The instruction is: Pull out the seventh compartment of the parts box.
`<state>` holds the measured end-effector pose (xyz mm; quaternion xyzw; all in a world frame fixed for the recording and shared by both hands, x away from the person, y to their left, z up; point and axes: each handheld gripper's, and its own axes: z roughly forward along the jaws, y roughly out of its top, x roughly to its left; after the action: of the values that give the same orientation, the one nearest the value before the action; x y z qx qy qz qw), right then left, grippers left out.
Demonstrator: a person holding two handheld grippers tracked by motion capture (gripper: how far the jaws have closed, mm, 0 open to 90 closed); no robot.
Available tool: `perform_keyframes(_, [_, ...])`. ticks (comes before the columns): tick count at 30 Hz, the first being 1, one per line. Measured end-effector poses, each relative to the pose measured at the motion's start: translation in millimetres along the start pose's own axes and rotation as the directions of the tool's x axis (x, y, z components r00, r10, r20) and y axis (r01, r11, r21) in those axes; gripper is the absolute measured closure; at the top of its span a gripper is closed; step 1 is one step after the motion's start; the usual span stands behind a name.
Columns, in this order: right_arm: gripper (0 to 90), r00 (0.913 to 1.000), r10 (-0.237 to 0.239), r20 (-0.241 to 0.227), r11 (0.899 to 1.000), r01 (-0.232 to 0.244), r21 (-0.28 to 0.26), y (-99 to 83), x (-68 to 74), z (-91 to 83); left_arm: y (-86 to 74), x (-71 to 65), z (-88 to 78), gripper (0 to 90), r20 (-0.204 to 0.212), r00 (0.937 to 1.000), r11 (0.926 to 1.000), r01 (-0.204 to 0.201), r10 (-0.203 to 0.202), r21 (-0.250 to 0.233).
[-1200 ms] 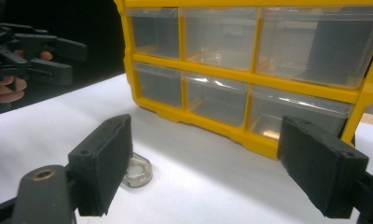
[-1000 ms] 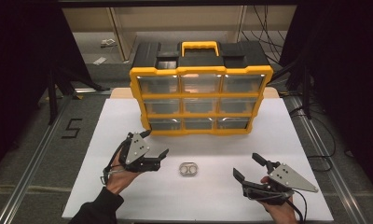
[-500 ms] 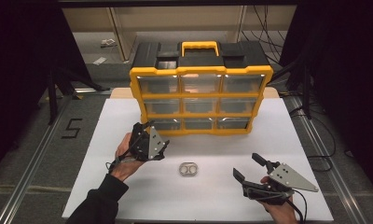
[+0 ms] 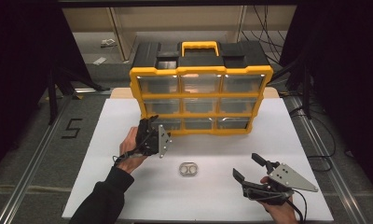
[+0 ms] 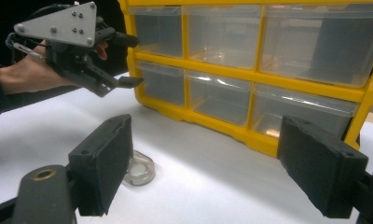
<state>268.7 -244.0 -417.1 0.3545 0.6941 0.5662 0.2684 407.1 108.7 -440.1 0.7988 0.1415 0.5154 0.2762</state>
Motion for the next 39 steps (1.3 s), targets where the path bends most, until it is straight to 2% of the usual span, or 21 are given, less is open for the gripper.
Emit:
perform_keyframes(5, [19.3,1.0000,-0.001,-0.001,1.000,0.001,0.000,-0.1,0.0,0.2,-0.5,-6.7,6.8,28.1,-0.047,0.9961,0.9972,-0.075,0.075,0.002])
perform_keyframes(7, [19.3,1.0000,-0.001,-0.001,1.000,0.001,0.000,0.0,0.1,0.2,-0.4,-8.1,8.3,29.6,-0.052,0.9953,0.9967,-0.081,0.081,0.001])
perform_keyframes(11, [19.3,1.0000,-0.001,-0.001,1.000,0.001,0.000,-0.1,-0.1,0.3,-1.3,-12.9,13.9,32.5,-0.074,0.9885,0.9913,-0.131,0.132,0.014])
perform_keyframes(13, [19.3,1.0000,-0.001,-0.001,1.000,0.001,0.000,-0.1,0.0,0.3,-1.7,-13.4,15.0,33.3,-0.078,0.9881,0.9912,-0.132,0.133,0.014])
perform_keyframes(15, [19.3,1.0000,-0.002,-0.002,1.000,0.002,0.002,-0.1,0.2,0.3,-2.5,-14.2,16.8,34.1,-0.092,0.9839,0.9880,-0.151,0.153,0.030])
perform_keyframes(16, [19.4,1.0000,-0.002,-0.003,1.000,0.002,0.002,-0.1,0.2,0.3,-3.0,-15.2,18.4,35.5,-0.117,0.9763,0.9832,-0.179,0.182,0.038])
perform_keyframes(18, [19.4,1.0000,-0.002,-0.003,1.000,0.002,0.002,-0.1,0.1,0.4,-3.4,-15.8,19.1,36.7,-0.122,0.9753,0.9828,-0.181,0.184,0.036])
perform_keyframes(19, [19.4,1.0000,-0.003,-0.002,1.000,0.003,0.007,-0.2,0.0,0.6,-4.0,-17.0,20.9,36.9,-0.128,0.9709,0.9791,-0.199,0.203,0.043])
perform_keyframes(21, [19.4,1.0000,-0.004,-0.003,1.000,0.004,0.007,-0.2,0.3,0.4,-4.4,-18.2,22.1,37.4,-0.132,0.9692,0.9779,-0.204,0.208,0.043])
perform_keyframes(23, [19.4,1.0000,-0.004,-0.004,1.000,0.004,0.009,-0.1,0.4,0.3,-5.5,-20.4,25.7,38.0,-0.144,0.9622,0.9728,-0.226,0.231,0.051])
perform_keyframes(24, [19.5,1.0000,-0.005,-0.005,1.000,0.005,0.007,-0.3,0.3,0.5,-5.5,-20.4,25.7,38.3,-0.144,0.9622,0.9728,-0.226,0.231,0.051])
perform_keyframes(28, [19.5,1.0000,-0.004,-0.005,1.000,0.004,0.013,-0.3,0.6,0.5,-8.0,-22.3,29.9,40.9,-0.162,0.9539,0.9675,-0.245,0.252,0.062])
perform_keyframes(29, [19.5,1.0000,-0.004,-0.005,1.000,0.004,0.013,-0.3,0.6,0.5,-8.0,-22.3,29.9,41.3,-0.162,0.9539,0.9675,-0.245,0.252,0.062])
perform_keyframes(30, [19.5,1.0000,-0.002,-0.005,1.000,0.002,0.009,-0.4,0.5,0.7,-9.4,-23.4,30.6,42.4,-0.173,0.9490,0.9645,-0.257,0.264,0.062])
perform_keyframes(31, [19.5,1.0000,-0.002,-0.005,1.000,0.002,0.009,-0.4,0.4,0.7,-9.4,-23.4,30.6,43.2,-0.173,0.9490,0.9645,-0.257,0.264,0.062])
perform_keyframes(32, [19.5,1.0000,-0.002,-0.005,1.000,0.002,0.009,-0.4,0.4,0.7,-9.9,-24.0,31.0,44.1,-0.184,0.9433,0.9611,-0.269,0.276,0.065])
perform_keyframes(35, [19.5,1.0000,-0.002,-0.006,1.000,0.002,0.010,-0.3,0.6,0.6,-10.1,-24.6,31.7,45.4,-0.195,0.9401,0.9601,-0.272,0.279,0.065])
perform_keyframes(36, [19.5,1.0000,-0.004,-0.005,1.000,0.004,0.014,-0.3,0.6,0.5,-9.9,-24.8,31.7,46.3,-0.201,0.9347,0.9558,-0.283,0.294,0.078])
perform_keyframes(37, [19.5,1.0000,-0.004,-0.005,1.000,0.004,0.014,-0.3,0.6,0.5,-10.0,-25.4,32.4,46.3,-0.204,0.9332,0.9552,-0.286,0.296,0.077])
perform_keyframes(38, [19.5,1.0000,-0.004,-0.006,1.000,0.004,0.011,-0.4,0.6,0.8,-10.2,-27.1,32.9,47.7,-0.219,0.9232,0.9488,-0.304,0.316,0.086])
perform_keyframes(39, [19.5,1.0000,-0.004,-0.006,1.000,0.004,0.011,-0.4,0.6,0.8,-10.2,-27.1,32.9,48.8,-0.219,0.9232,0.9488,-0.304,0.316,0.086])
